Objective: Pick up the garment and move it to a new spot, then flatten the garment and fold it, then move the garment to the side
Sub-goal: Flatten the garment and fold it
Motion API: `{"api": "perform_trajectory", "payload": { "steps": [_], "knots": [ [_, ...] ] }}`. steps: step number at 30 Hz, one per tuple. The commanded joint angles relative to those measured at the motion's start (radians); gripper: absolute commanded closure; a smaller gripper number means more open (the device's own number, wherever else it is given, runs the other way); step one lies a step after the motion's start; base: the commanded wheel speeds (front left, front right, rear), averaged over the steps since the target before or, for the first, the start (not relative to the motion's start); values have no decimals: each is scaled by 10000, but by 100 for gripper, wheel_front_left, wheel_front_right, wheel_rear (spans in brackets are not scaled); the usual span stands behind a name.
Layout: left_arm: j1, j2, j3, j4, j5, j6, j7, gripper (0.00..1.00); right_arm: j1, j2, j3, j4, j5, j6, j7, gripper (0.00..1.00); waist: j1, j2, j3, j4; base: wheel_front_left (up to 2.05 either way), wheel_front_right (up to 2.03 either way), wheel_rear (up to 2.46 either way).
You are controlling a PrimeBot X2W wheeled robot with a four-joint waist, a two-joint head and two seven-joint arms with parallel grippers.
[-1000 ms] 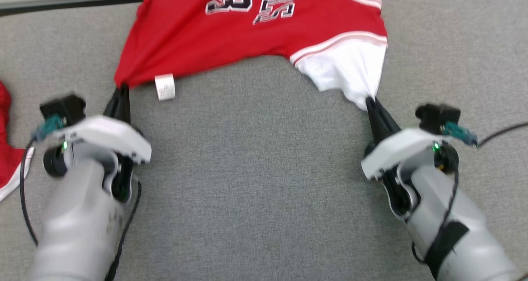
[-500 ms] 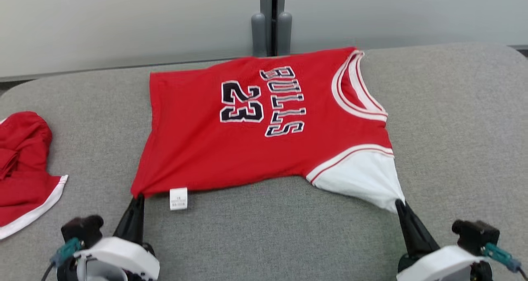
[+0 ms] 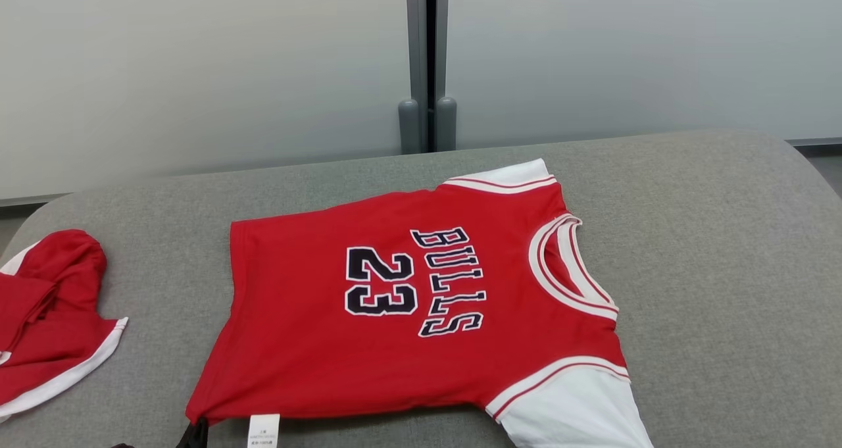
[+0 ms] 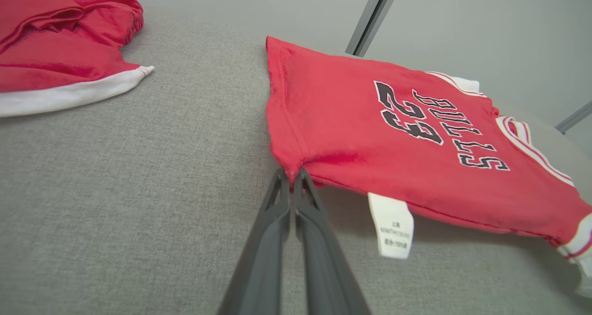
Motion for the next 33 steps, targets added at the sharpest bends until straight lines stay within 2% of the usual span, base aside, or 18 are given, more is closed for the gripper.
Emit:
{"api": "perform_trajectory", "payload": {
  "steps": [1, 5, 10, 16, 25, 33],
  "knots": [
    [296, 139, 75, -426, -16, 205, 283, 100, 319, 66, -198, -390, -126, -3, 418, 100, 0, -1, -97, 15, 0, 0, 0],
    [995, 299, 181, -1434, -272, 658, 1123, 100, 1001, 263, -536, -1233, -379, -3, 1510, 100, 0, -1, -249, 99, 0, 0, 0],
    [1547, 438, 88, -2180, -453, 992, 2023, 100, 1306, 477, -780, -1718, -509, -3, 2368, 100, 0, -1, -385, 96, 0, 0, 0],
    [1413, 381, -42, -2258, -512, 1268, 2533, 100, 942, 540, -894, -1511, -552, -3, 2467, 100, 0, -1, -475, 114, 0, 0, 0],
    [393, 362, -233, -1794, -923, 1124, 3360, 100, -333, 509, -1048, -708, -378, -3, 1975, 100, 0, -1, -191, 246, 0, 0, 0],
    [-990, 458, -190, -956, -1340, 777, 3922, 100, -2618, 114, -940, 1202, -6, -3, 1035, 100, 0, -1, 381, 364, 0, 0, 0]
  ]
}}
